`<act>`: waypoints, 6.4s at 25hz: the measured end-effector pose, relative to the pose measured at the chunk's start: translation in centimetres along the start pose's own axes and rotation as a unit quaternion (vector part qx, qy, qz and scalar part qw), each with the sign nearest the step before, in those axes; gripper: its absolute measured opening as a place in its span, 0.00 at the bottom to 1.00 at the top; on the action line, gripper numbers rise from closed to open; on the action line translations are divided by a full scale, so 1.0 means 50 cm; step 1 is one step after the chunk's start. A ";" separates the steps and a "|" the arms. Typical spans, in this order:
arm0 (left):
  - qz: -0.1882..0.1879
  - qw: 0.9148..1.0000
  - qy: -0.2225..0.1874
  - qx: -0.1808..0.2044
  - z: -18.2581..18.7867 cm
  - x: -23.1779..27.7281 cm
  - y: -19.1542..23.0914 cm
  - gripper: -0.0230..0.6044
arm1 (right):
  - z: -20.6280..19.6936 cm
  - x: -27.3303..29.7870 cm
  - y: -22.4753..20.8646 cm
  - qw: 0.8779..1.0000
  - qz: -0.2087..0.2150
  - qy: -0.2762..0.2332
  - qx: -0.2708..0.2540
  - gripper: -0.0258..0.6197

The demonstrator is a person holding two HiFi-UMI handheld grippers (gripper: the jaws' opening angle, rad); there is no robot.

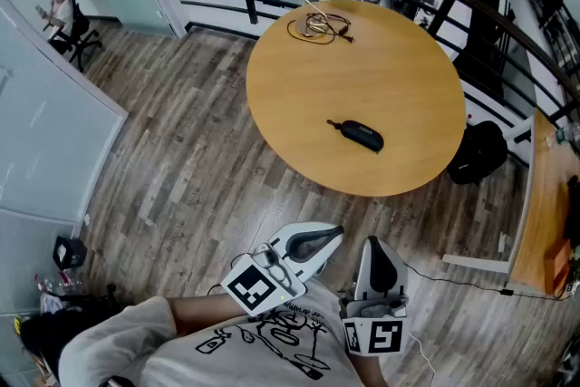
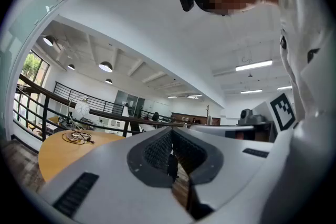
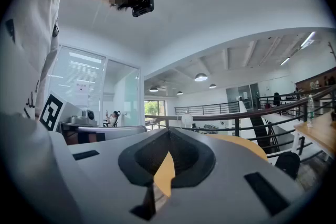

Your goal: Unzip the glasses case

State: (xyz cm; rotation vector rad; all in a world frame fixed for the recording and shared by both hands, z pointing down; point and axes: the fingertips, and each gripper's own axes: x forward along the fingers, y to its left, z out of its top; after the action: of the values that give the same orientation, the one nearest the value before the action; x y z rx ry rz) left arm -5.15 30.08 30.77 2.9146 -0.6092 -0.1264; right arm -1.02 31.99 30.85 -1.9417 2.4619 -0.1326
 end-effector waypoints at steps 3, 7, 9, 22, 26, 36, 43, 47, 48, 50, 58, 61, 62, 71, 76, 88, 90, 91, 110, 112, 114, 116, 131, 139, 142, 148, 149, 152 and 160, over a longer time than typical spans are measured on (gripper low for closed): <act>0.005 1.000 -0.003 -0.006 0.001 0.015 -0.014 0.05 | 0.002 -0.013 -0.017 1.000 0.000 -0.001 0.002 0.07; 0.006 1.000 0.000 -0.005 -0.007 0.033 -0.035 0.05 | -0.001 -0.029 -0.038 1.000 0.003 -0.001 0.007 0.07; 0.007 1.000 0.000 -0.005 -0.013 0.045 -0.045 0.05 | -0.001 -0.038 -0.051 1.000 0.005 -0.006 0.014 0.07; 0.007 1.000 0.012 -0.010 -0.053 0.106 -0.150 0.05 | -0.019 -0.125 -0.120 0.999 0.013 -0.010 0.037 0.08; 0.010 1.000 0.016 -0.004 -0.056 0.112 -0.151 0.05 | -0.023 -0.129 -0.125 0.999 0.019 -0.010 0.039 0.08; 0.007 1.000 0.011 -0.006 -0.051 0.136 -0.110 0.05 | -0.021 -0.089 -0.139 1.000 0.012 -0.008 0.024 0.08; 0.006 1.000 0.008 -0.012 -0.039 0.180 -0.013 0.05 | -0.015 0.018 -0.159 1.000 0.016 -0.001 0.009 0.08; 0.008 1.000 0.007 -0.018 -0.030 0.212 0.074 0.05 | -0.013 0.108 -0.174 1.000 0.019 0.008 0.001 0.08; 0.008 1.000 0.006 -0.020 -0.026 0.220 0.096 0.05 | -0.014 0.131 -0.178 1.000 0.020 0.012 -0.002 0.08; 0.008 1.000 0.000 -0.023 -0.014 0.235 0.143 0.05 | -0.014 0.177 -0.185 1.000 0.021 0.020 -0.008 0.08; 0.004 0.999 -0.009 -0.034 0.040 0.272 0.332 0.05 | 0.016 0.377 -0.195 0.999 0.012 0.034 -0.028 0.08; 0.005 0.999 -0.005 -0.036 0.049 0.281 0.399 0.05 | 0.020 0.445 -0.193 0.999 0.011 0.038 -0.029 0.08; 0.005 0.999 -0.004 -0.038 0.051 0.284 0.419 0.05 | 0.021 0.464 -0.192 0.999 0.009 0.039 -0.029 0.08; -0.019 0.998 0.027 -0.058 0.021 0.335 0.496 0.05 | -0.020 0.544 -0.231 0.998 -0.017 0.062 -0.015 0.08; -0.022 0.997 0.031 -0.062 0.013 0.375 0.493 0.05 | -0.019 0.545 -0.274 0.998 -0.027 0.063 -0.015 0.08; -0.009 0.998 0.041 -0.036 0.012 0.473 0.466 0.05 | 0.013 0.532 -0.392 0.998 -0.011 0.057 -0.035 0.08; -0.012 0.998 0.057 -0.031 -0.005 0.490 0.462 0.05 | 0.002 0.530 -0.416 0.997 0.004 0.072 -0.042 0.08; -0.014 0.997 0.070 -0.026 -0.020 0.499 0.461 0.05 | -0.012 0.532 -0.429 0.995 0.014 0.084 -0.045 0.08; -0.101 0.899 0.420 0.077 -0.552 0.555 0.532 0.05 | -0.577 0.531 -0.550 0.895 0.143 0.413 -0.088 0.08; -0.102 0.891 0.435 0.079 -0.581 0.555 0.532 0.05 | -0.640 0.508 -0.542 0.875 0.157 0.451 -0.085 0.08; -0.101 0.886 0.447 0.076 -0.606 0.555 0.534 0.05 | -0.695 0.485 -0.536 0.856 0.168 0.481 -0.088 0.09; -0.101 0.882 0.455 0.071 -0.626 0.556 0.534 0.05 | -0.744 0.467 -0.533 0.843 0.174 0.502 -0.090 0.10; -0.085 0.867 0.487 0.061 -0.703 0.558 0.539 0.05 | -0.808 0.477 -0.507 0.844 0.157 0.502 -0.107 0.18; -0.087 0.870 0.485 0.026 -0.704 0.558 0.542 0.05 | -0.821 0.479 -0.502 0.846 0.148 0.505 -0.091 0.18; -0.087 0.868 0.487 0.026 -0.705 0.559 0.541 0.05 | -0.821 0.481 -0.508 0.849 0.141 0.502 -0.088 0.13; -0.088 0.867 0.489 0.028 -0.705 0.557 0.541 0.05 | -0.826 0.480 -0.505 0.850 0.141 0.502 -0.071 0.09; -0.089 0.867 0.489 0.030 -0.705 0.557 0.541 0.05 | -0.827 0.479 -0.505 0.850 0.141 0.502 -0.073 0.08; -0.095 0.864 0.494 0.039 -0.708 0.557 0.539 0.05 | -0.825 0.479 -0.507 0.849 0.143 0.500 -0.087 0.08; -0.108 0.856 0.503 0.054 -0.707 0.549 0.535 0.05 | -0.825 0.476 -0.521 0.840 0.145 0.508 -0.122 0.07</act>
State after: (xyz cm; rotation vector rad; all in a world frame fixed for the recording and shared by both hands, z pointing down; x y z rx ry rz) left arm 13.53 -0.26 68.83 2.5857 -0.0913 1.3375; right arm 16.42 5.52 74.92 -1.7914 3.5090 -1.1798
